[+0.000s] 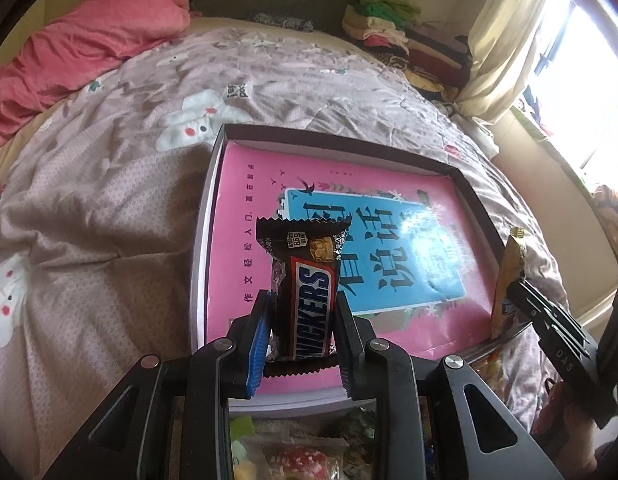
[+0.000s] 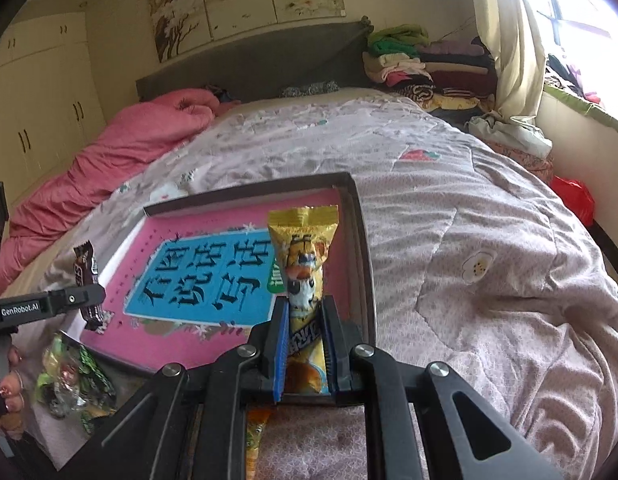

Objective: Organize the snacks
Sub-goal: 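Lower the Snickers bar into the pink tray with the left tool while the right tool carries the yellow stick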

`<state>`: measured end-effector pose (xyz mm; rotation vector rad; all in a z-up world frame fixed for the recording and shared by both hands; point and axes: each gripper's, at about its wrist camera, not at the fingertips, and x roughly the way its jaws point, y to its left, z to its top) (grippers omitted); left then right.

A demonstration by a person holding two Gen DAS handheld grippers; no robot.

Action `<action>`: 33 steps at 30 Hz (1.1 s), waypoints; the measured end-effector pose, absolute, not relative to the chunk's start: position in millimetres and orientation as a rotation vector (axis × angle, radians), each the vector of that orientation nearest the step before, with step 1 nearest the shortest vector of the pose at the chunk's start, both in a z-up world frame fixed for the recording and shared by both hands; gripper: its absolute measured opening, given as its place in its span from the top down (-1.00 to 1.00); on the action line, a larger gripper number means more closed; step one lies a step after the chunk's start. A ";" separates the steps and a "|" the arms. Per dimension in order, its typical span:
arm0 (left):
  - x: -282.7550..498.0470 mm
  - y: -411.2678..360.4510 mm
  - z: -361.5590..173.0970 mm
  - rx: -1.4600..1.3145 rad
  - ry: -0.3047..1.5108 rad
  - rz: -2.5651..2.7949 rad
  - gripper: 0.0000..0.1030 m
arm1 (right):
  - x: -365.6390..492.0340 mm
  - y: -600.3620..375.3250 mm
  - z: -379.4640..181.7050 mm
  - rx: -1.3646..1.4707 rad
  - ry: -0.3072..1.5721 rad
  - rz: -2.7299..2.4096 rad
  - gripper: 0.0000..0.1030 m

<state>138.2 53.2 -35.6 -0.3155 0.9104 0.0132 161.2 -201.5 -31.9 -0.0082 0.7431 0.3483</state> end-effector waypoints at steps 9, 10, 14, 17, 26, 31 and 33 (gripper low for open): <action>145.0 51.9 -44.9 -0.310 0.953 0.009 0.41 | 161.8 -199.4 -40.7 -0.030 0.767 0.347 0.69; 145.1 51.6 -45.1 -0.306 0.955 0.009 0.41 | 161.0 -199.0 -41.0 -0.031 0.768 0.346 0.69; 145.2 51.5 -45.9 -0.305 0.961 0.009 0.41 | 160.4 -199.7 -42.0 -0.033 0.772 0.344 0.69; 145.7 51.7 -45.9 -0.300 0.965 0.009 0.41 | 160.1 -199.4 -41.9 -0.033 0.774 0.345 0.68; 144.4 57.1 -45.9 -0.303 0.959 0.017 0.38 | 158.9 -200.7 -42.0 -0.031 0.776 0.346 0.68; 143.6 62.3 -45.9 -0.301 0.958 0.033 0.37 | 157.5 -202.6 -40.1 -0.030 0.773 0.337 0.68; 142.9 63.3 -45.0 -0.297 0.955 0.039 0.33 | 156.7 -204.1 -39.0 -0.029 0.768 0.330 0.68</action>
